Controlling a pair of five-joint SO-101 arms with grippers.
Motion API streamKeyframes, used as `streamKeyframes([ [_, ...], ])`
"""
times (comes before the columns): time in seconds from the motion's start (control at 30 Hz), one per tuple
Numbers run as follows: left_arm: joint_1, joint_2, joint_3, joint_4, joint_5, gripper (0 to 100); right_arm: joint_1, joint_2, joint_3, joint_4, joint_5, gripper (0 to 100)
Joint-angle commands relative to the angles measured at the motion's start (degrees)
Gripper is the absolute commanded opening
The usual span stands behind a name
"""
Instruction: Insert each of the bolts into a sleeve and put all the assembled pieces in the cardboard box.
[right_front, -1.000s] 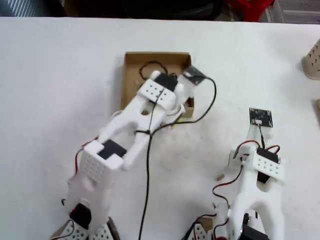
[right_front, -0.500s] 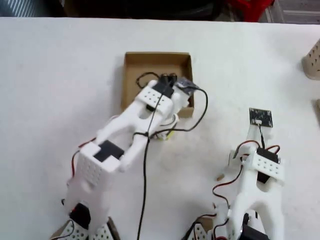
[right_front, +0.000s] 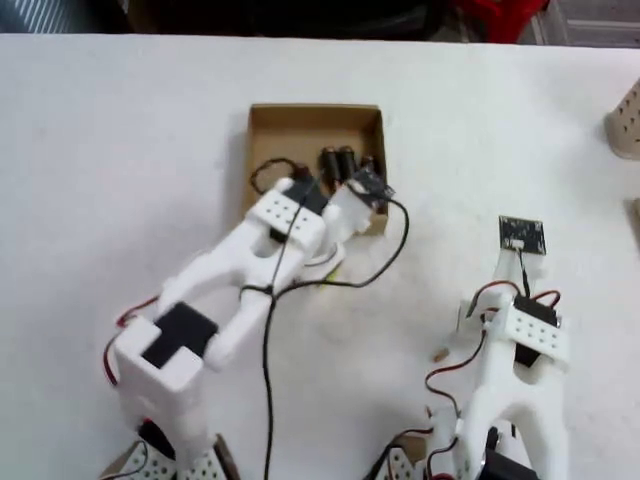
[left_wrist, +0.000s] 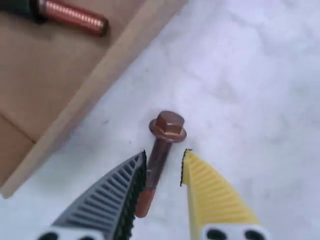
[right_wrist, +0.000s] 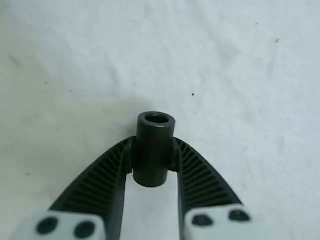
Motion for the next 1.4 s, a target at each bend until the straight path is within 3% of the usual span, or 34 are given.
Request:
streamKeyframes([
  [0.0,-1.45,-0.22,-2.02,-3.96,-4.13,14,-0.57,-1.63,-0.26,-0.84,0.00,1.7],
  [0.37,-1.45,12.88,-11.08,-0.88,-7.12,14,-0.57,-1.63,-0.18,-0.84,0.00,1.7],
  [0.5,-1.10,15.34,-13.71,-0.88,-7.12,2,-0.57,-1.63,-0.18,-0.84,0.00,1.7],
  [0.67,-1.01,15.43,-13.80,1.14,-6.24,2,-0.57,-1.63,-0.18,-0.84,0.00,1.7],
  [0.9,-1.54,11.65,-13.01,2.81,12.22,2,-0.57,-1.63,-0.18,-0.84,-0.26,1.7],
  [1.13,-6.11,-3.30,1.76,-8.44,13.19,2,-0.92,-1.63,-0.26,-0.84,-0.44,1.7],
  [1.37,-13.41,-16.48,19.25,-20.92,13.27,2,-5.93,-2.15,-0.26,-0.84,-0.53,1.7],
])
